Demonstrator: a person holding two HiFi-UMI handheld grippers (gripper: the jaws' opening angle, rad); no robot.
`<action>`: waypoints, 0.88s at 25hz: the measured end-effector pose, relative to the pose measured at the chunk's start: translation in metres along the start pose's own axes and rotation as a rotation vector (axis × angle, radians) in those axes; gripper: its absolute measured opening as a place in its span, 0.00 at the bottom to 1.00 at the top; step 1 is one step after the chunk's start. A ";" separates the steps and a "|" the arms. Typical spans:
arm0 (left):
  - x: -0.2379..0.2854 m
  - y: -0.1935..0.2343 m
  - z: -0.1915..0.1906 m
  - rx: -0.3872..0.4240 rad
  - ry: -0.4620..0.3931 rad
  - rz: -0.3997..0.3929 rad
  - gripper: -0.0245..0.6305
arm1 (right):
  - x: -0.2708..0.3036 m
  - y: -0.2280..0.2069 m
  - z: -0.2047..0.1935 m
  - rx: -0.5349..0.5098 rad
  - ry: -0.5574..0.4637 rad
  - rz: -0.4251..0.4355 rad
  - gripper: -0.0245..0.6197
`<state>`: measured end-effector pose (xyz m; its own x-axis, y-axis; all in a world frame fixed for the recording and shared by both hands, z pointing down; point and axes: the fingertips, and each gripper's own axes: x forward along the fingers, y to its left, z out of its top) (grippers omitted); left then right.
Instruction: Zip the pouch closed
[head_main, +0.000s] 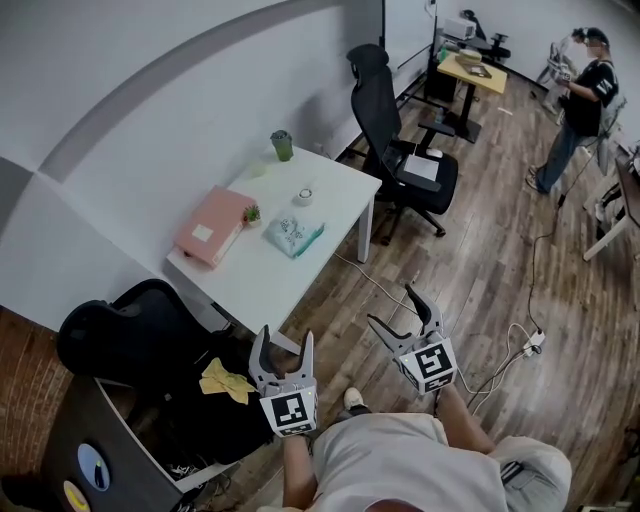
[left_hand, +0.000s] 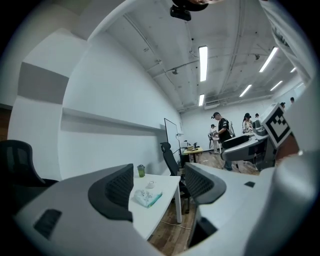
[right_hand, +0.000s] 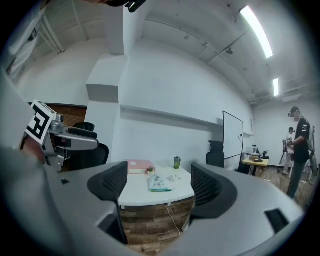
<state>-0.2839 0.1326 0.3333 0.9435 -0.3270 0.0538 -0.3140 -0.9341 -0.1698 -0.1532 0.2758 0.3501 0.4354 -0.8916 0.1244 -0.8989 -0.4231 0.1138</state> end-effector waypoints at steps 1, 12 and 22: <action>0.005 0.004 -0.001 -0.002 -0.001 -0.004 0.53 | 0.006 -0.001 0.001 -0.002 0.003 -0.004 0.64; 0.054 0.028 -0.012 -0.029 -0.014 -0.048 0.54 | 0.050 -0.012 -0.004 -0.020 0.030 -0.046 0.64; 0.096 0.043 -0.018 -0.023 -0.005 -0.041 0.54 | 0.093 -0.032 -0.006 -0.015 0.030 -0.038 0.64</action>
<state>-0.2084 0.0583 0.3484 0.9561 -0.2879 0.0548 -0.2777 -0.9496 -0.1452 -0.0841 0.2075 0.3642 0.4709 -0.8695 0.1490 -0.8809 -0.4542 0.1333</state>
